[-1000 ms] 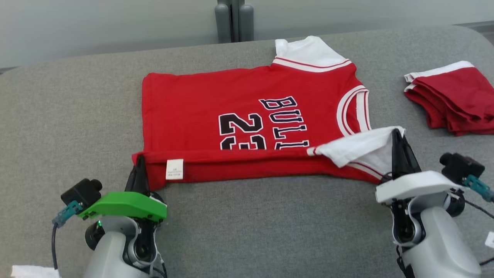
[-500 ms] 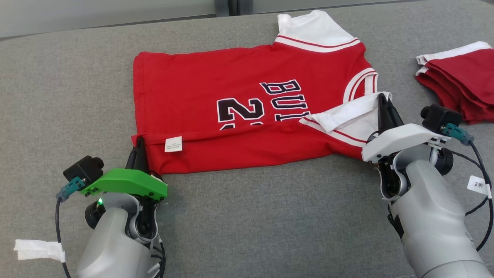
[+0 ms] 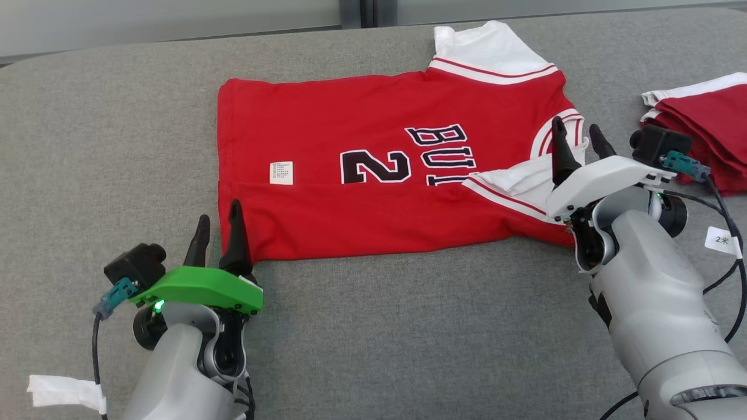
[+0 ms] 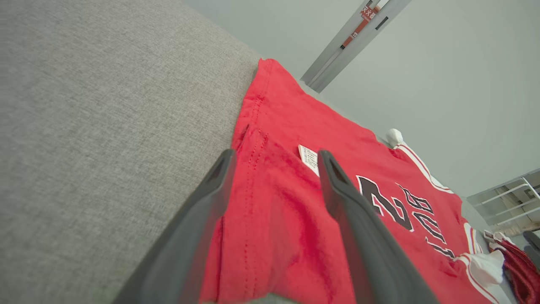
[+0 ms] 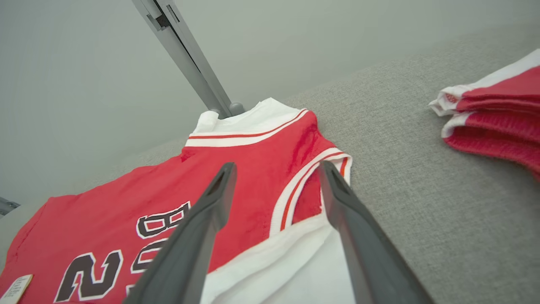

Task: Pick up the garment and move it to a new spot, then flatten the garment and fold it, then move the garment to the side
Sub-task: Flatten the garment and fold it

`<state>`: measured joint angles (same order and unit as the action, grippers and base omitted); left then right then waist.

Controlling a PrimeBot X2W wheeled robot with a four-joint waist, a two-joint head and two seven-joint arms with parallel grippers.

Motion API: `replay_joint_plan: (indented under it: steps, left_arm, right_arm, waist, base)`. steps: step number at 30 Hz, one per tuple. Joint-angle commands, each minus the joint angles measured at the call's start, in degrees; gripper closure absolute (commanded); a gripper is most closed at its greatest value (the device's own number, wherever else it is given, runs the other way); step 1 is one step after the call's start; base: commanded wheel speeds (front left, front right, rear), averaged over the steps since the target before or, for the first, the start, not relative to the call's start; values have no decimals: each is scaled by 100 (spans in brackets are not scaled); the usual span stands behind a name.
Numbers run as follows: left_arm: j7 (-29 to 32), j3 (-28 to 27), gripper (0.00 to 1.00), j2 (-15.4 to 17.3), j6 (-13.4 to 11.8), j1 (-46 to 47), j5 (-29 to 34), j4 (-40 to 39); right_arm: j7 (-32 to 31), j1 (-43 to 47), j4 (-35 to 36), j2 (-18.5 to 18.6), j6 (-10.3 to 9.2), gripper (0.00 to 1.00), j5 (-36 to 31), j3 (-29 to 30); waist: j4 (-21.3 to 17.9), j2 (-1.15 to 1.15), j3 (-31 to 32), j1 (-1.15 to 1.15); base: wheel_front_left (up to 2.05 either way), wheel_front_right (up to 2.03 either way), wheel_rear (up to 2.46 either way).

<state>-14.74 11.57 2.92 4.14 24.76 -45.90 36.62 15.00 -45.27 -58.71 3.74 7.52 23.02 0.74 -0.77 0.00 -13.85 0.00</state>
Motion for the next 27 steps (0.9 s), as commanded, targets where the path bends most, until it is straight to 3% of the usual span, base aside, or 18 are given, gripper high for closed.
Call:
replay_joint_plan:
  steps: [1, 12, 24, 25, 26, 27]
  left_arm:
    - [-26, 26, 0, 85, -57, -158, 77, -83]
    - [728, 175, 0, 241, -458, -923, 0, -445]
    - [1356, 20, 0, 297, -789, -989, -351, -423]
    - [1387, -4, 15, 296, -813, -971, -389, -395]
    - [1411, -15, 49, 299, -819, -953, -408, -373]
    - [1395, -42, 64, 297, -809, -933, -451, -360]
  right_arm:
    - [24, -61, 86, 40, -8, 0, -63, -17]
    - [21, 788, 1133, 139, -8, 0, -571, -180]
    - [-69, 1906, 1995, 137, -8, 0, -969, -495]
    - [-110, 1960, 2019, 148, -8, 0, -1037, -496]
    - [-148, 2001, 2041, 151, -8, 0, -1086, -474]
    - [-195, 2042, 2066, 150, -8, 0, -1146, -440]
  waist:
    - [16, 0, 56, 0]
    - [-19, 0, 481, 0]
    - [-426, 0, 542, 0]
    - [-469, 0, 537, 0]
    - [-490, 0, 534, 0]
    - [-517, 0, 532, 0]
  base:
    - [0, 0, 0]
    - [0, 0, 0]
    - [0, 0, 0]
    - [0, 0, 0]
    - [0, 0, 0]
    - [0, 0, 0]
